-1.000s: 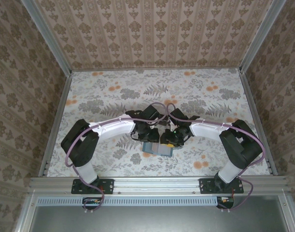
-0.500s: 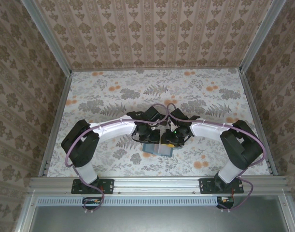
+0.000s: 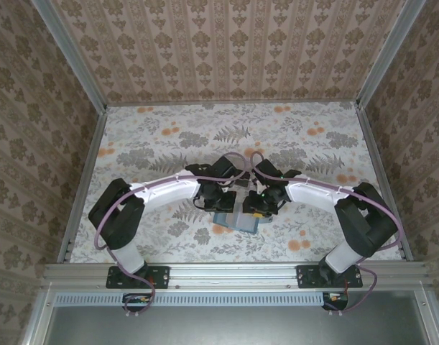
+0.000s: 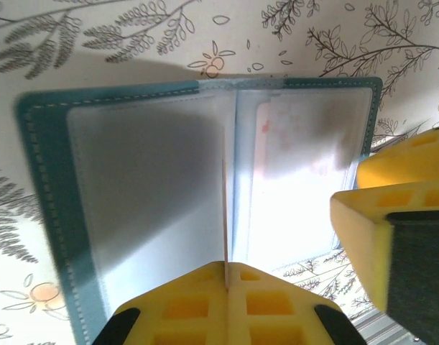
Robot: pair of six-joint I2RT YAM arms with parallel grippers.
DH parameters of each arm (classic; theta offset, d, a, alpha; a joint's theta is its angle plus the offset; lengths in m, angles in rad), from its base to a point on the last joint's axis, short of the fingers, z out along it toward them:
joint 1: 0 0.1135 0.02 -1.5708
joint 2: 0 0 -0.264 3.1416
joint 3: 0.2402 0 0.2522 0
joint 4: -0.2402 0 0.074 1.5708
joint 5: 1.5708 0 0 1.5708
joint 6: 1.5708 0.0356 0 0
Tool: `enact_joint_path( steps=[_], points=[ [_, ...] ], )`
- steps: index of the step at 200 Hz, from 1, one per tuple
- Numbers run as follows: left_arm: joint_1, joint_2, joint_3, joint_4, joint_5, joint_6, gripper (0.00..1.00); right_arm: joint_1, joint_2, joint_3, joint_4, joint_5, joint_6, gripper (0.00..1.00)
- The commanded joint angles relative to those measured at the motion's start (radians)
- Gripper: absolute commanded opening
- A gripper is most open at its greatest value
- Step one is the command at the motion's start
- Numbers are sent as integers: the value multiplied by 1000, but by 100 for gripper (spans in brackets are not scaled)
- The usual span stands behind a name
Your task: Take the credit cards out of the card holder
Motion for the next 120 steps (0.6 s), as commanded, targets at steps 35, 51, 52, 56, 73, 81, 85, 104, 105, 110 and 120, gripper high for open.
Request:
enact_joint_path(
  steps=[35, 51, 52, 56, 73, 81, 85, 104, 105, 110, 120],
  points=[
    [42, -46, 67, -101, -13, 217, 1, -65, -68, 39, -107, 42, -54, 37],
    [55, -51, 78, -104, 5, 308, 0, -89, -76, 38, -123, 42, -72, 37],
    [56, -52, 80, -104, 5, 318, 0, -90, -77, 37, -124, 42, -74, 37],
    [60, -51, 82, -106, 11, 342, 0, -96, -80, 37, -127, 42, -77, 37],
    [69, -49, 98, -128, 28, 471, 0, -122, -95, 29, -136, 48, -92, 37],
    [74, -47, 113, -148, 26, 530, 0, -134, -101, 27, -143, 51, -98, 37],
    [73, -46, 119, -159, 23, 559, 0, -140, -103, 26, -147, 53, -103, 37],
    [79, -46, 148, -188, 21, 704, 0, -167, -116, 20, -157, 56, -116, 37],
    [79, -45, 149, -188, 21, 714, 0, -169, -117, 20, -157, 55, -116, 37],
    [80, -46, 154, -190, 21, 752, 0, -175, -121, 18, -158, 55, -120, 37],
    [79, -45, 170, -202, 22, 836, 0, -187, -126, 18, -165, 55, -129, 37]
  ],
)
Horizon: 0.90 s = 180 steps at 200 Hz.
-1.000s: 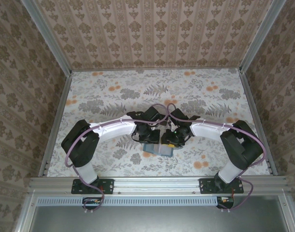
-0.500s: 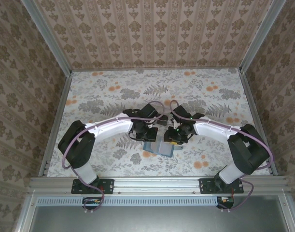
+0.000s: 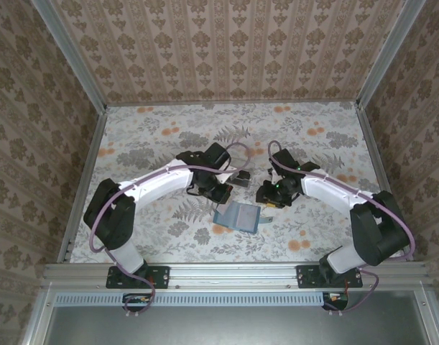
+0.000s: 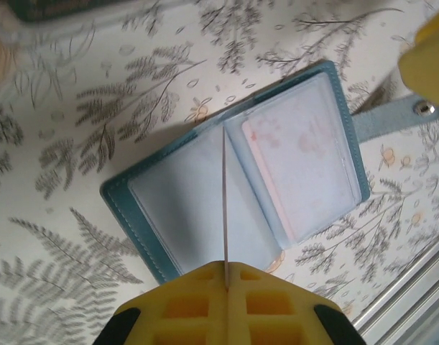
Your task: Take the credit cards out of the card holder
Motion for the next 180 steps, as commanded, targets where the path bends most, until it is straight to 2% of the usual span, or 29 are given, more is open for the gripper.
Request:
enact_joint_path(
  steps=[1, 52, 106, 180],
  points=[
    [6, -26, 50, -70, 16, 286, 0, -27, -35, -1, -53, 24, -42, 37],
    [12, 53, 209, -225, -72, 581, 0, -74, -60, 0, -88, 42, -76, 37],
    [33, 96, 300, -295, -75, 857, 0, -111, -79, -1, -114, 57, -100, 37],
    [61, 226, 471, -326, -174, 1118, 0, -125, -120, -9, -133, 69, -108, 37]
  ],
)
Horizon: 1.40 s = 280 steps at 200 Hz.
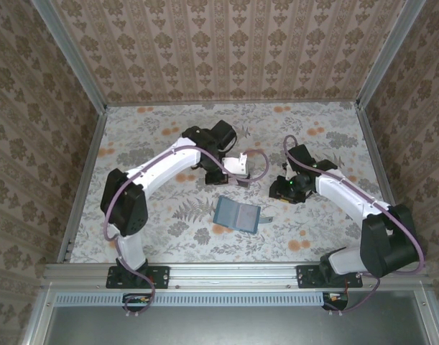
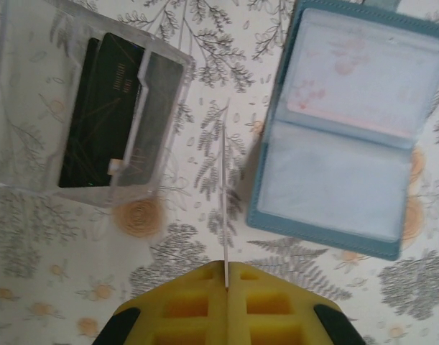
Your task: Take the credit cards out of the card holder
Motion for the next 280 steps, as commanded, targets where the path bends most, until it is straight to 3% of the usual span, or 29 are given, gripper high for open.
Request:
enact_joint_path(
  steps=[1, 60, 132, 222, 280],
  points=[
    [16, 47, 76, -44, -45, 148, 0, -7, -20, -9, -40, 23, -15, 37],
    [21, 181, 285, -97, -55, 292, 0, -16, -12, -12, -39, 24, -16, 37],
    [19, 371, 524, -164, -37, 346, 0, -24, -1, -8, -38, 19, -17, 37],
    [11, 484, 622, -157, -54, 370, 0, -25, 40, -15, -23, 4, -16, 37],
    [0, 455, 633, -157, -68, 380, 0, -25, 52, -8, -20, -1, -16, 37]
  ],
)
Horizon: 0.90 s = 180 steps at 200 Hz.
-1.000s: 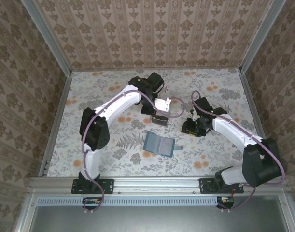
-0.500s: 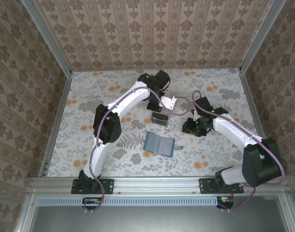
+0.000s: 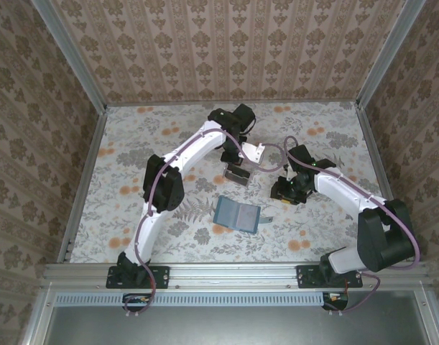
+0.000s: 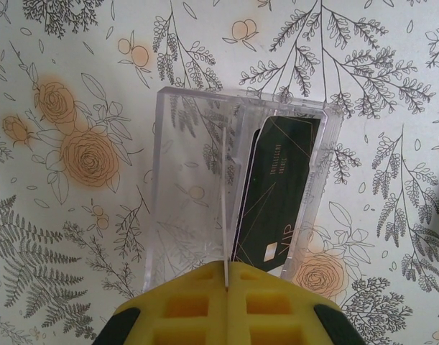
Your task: Take the credit cards out of the card holder
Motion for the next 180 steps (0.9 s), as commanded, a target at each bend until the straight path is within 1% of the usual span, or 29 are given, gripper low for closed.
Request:
enact_joint_path(
  steps=[1, 82, 180],
  points=[
    [-10, -6, 24, -17, -7, 39, 0, -5, 8, -7, -16, -4, -13, 37],
    [-22, -30, 20, 19, -26, 72, 0, -6, -5, -4, -26, -7, -12, 37],
    [-28, -46, 18, 19, -103, 93, 0, -4, 4, 11, -30, -9, -19, 37]
  ],
)
